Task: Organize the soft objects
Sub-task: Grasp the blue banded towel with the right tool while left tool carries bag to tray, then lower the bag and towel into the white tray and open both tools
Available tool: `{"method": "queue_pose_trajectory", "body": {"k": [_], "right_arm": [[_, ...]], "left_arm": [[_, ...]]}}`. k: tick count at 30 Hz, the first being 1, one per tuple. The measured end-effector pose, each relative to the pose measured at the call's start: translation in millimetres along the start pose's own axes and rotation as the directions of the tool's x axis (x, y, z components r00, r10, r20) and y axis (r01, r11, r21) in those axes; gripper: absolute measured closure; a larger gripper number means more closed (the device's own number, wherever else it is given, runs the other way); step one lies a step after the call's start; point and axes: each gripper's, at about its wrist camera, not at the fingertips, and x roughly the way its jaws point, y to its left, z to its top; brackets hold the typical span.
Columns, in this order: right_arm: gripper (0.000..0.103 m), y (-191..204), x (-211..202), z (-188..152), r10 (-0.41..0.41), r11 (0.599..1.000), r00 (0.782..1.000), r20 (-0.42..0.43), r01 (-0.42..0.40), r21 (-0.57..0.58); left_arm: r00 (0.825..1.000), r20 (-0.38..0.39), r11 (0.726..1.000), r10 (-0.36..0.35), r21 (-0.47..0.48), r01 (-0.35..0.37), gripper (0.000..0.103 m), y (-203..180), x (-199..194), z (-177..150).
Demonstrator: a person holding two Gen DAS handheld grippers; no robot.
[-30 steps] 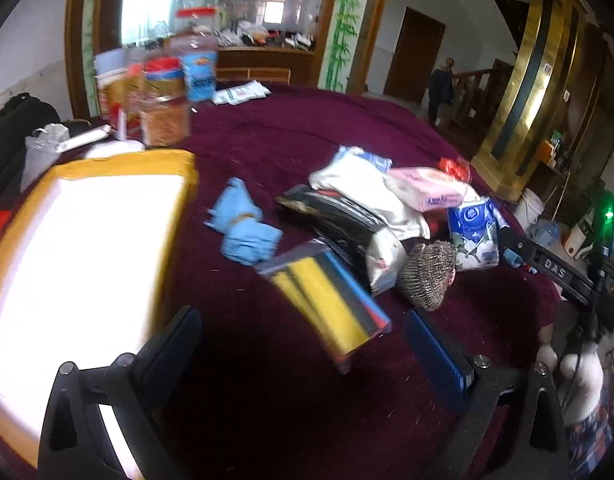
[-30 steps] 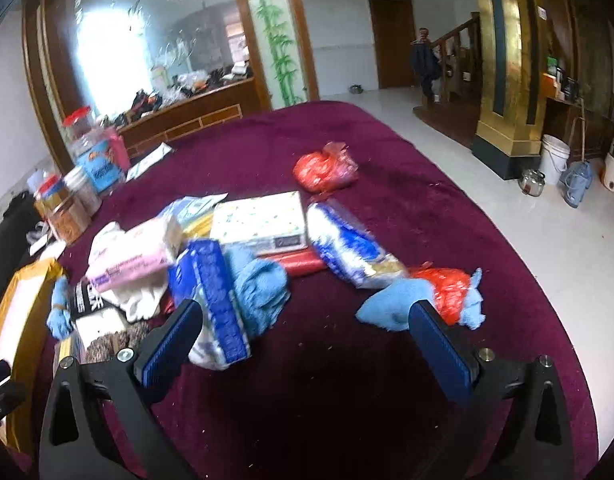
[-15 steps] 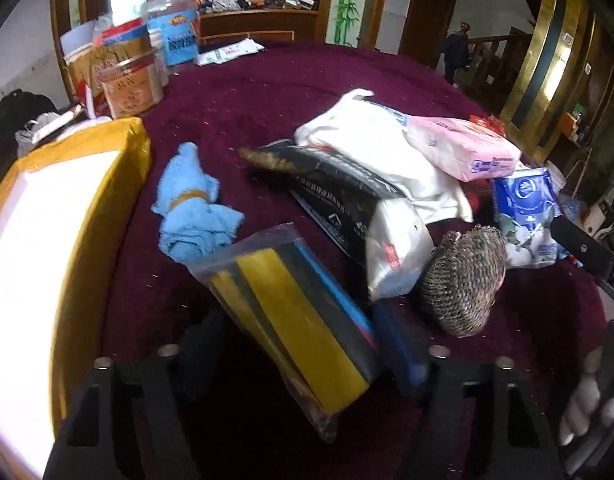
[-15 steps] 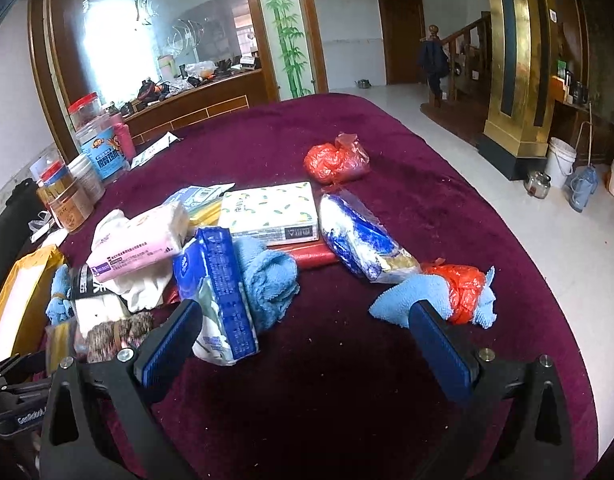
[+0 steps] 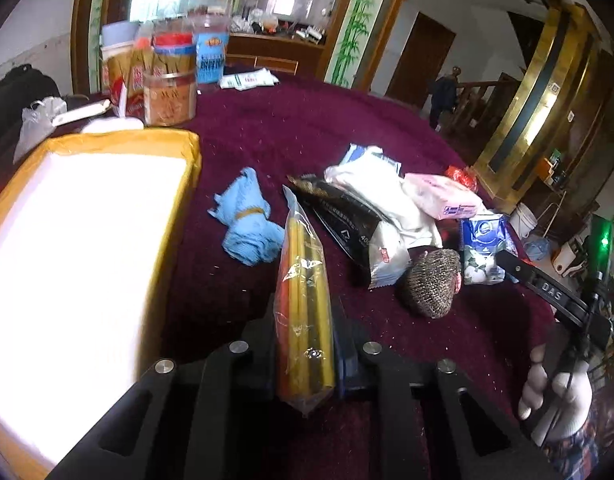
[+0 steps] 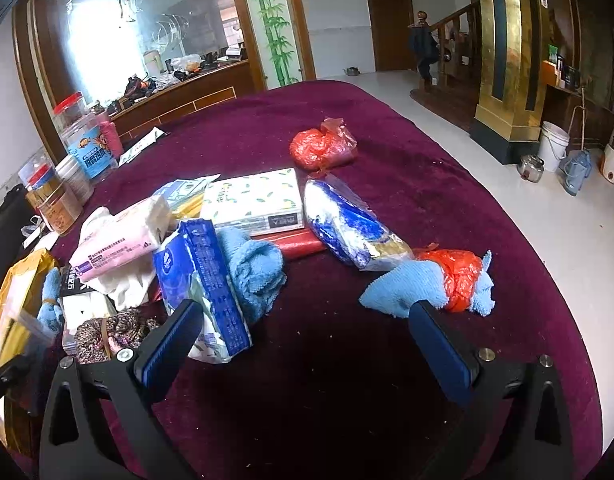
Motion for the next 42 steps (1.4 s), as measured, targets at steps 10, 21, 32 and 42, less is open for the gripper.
{"method": "queue_pose_trajectory", "body": {"k": [10,21,32,42], "right_arm": [[0.001,51,-61,-2,0.008,0.975,0.989,0.147,0.025,-0.223],[0.014,202,-48,-5,0.339,0.807,0.929,-0.15,-0.369,-0.461],[0.046,284,39,-17,0.265,0.789,0.892,-0.366,-0.419,-0.45],[0.079,260,-33,22,0.454,0.772,0.829,-0.326,-0.549,-0.321]], "left_arm": [[0.995,0.058,0.996,-0.078,-0.049,0.081,0.082,27,-41,0],[0.992,0.117,0.986,-0.056,-0.149,0.073,0.082,79,-73,-7],[0.988,0.151,0.973,-0.013,-0.225,0.047,0.082,128,-93,-15],[0.982,0.162,0.963,-0.099,-0.233,0.135,0.082,148,-100,9]]}}
